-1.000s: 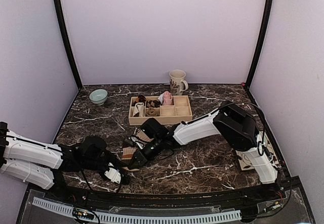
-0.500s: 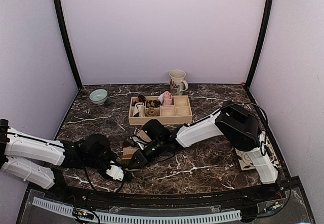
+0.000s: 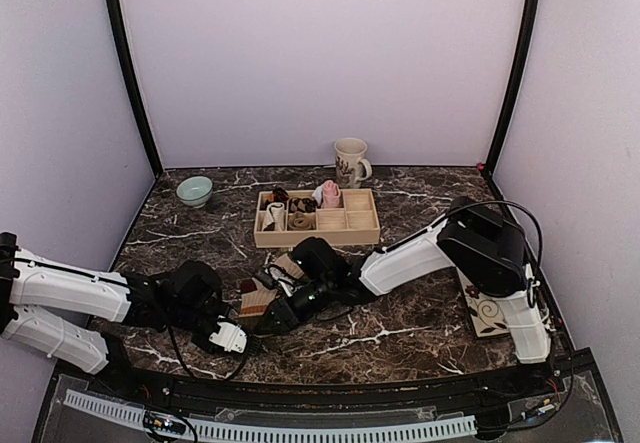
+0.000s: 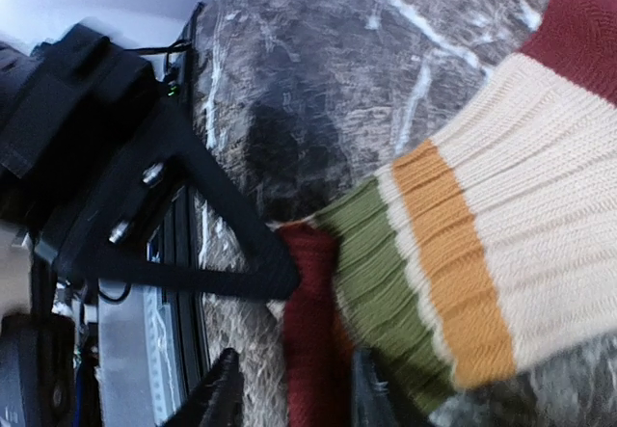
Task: Roll the socks
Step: Roll the sock at the center of the board.
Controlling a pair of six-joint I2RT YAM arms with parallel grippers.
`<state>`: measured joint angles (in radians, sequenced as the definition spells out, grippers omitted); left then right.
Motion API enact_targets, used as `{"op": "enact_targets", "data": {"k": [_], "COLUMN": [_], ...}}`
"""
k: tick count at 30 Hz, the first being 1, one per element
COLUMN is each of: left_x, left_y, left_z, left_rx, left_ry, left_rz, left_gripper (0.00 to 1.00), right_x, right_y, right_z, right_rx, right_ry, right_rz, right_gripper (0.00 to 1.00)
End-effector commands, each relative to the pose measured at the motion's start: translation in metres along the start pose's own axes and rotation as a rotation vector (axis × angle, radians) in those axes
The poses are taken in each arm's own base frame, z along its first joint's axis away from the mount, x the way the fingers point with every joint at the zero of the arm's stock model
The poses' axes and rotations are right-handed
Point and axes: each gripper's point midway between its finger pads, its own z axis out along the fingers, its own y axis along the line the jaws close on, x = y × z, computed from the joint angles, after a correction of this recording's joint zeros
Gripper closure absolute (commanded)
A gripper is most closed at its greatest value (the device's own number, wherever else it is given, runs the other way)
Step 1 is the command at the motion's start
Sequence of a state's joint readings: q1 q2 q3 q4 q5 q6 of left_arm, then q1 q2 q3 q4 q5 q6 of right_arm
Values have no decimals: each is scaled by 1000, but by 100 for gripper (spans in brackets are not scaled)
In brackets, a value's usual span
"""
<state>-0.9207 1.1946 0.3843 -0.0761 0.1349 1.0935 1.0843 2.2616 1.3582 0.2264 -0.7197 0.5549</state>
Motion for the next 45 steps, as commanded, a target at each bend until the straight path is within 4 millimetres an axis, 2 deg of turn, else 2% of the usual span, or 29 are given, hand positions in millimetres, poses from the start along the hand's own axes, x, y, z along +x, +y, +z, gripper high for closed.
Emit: {"op": "enact_targets", "data": {"k": [1, 5, 9, 12, 14, 15, 16, 17, 18, 19, 21, 23, 25, 28, 35, 39, 42, 45], "left_x": [19, 16, 14, 11, 8, 6, 6, 6, 5, 5, 5, 2, 0, -1, 7, 11, 12, 15], "left_y": [-41, -33, -30, -26, -24, -22, -19, -16, -14, -8, -3, 1, 3, 2, -1, -8, -12, -16], "left_z": [-2, -6, -9, -11, -13, -13, -14, -14, -15, -16, -17, -19, -21, -23, -17, -14, -13, -13], "left_rx": [212, 240, 296, 348, 388, 404, 410, 416, 425, 424, 438, 471, 502, 553, 609, 635, 661, 677], "left_ry": [64, 39, 26, 15, 1, -10, -14, -19, -27, -34, -45, -61, -71, -90, -90, -71, -62, -45], "left_rz": [-109, -158, -217, -271, -296, -302, -309, -320, -326, -336, -369, -416, -451, -506, -615, -637, -639, -642], "left_gripper": [100, 100, 100, 100, 100, 100, 100, 100, 100, 100, 100, 100, 100, 100, 100, 100, 100, 100], "right_x": [31, 44, 57, 47, 34, 27, 17, 9, 4, 2, 6, 9, 8, -1, -16, -29, -36, -44], "right_y": [-52, -62, -70, -65, -55, -42, -26, -10, -3, -5, -22, -25, -17, 3, 28, 48, 61, 66], "right_z": [-22, -43, -68, -100, -134, -150, -171, -194, -216, -238, -281, -296, -296, -285, -223, -201, -200, -218], "right_rx": [219, 294, 391, 498, 625, 681, 750, 795, 838, 897, 1082, 1114, 1034, 907, 842, 752, 732, 786], "right_ry": [-2, -26, -61, -166, -308, -393, -501, -614, -711, -793, -915, -971, -1014, -1017, -764, -711, -724, -802], "right_rz": [91, 91, 72, 4, -82, -154, -232, -278, -282, -257, -125, -51, -61, -186, -418, -490, -508, -470], "right_gripper": [55, 43, 42, 43, 41, 8, 2, 1, 1, 1, 1, 0, 1, 1, 1, 1, 0, 1]}}
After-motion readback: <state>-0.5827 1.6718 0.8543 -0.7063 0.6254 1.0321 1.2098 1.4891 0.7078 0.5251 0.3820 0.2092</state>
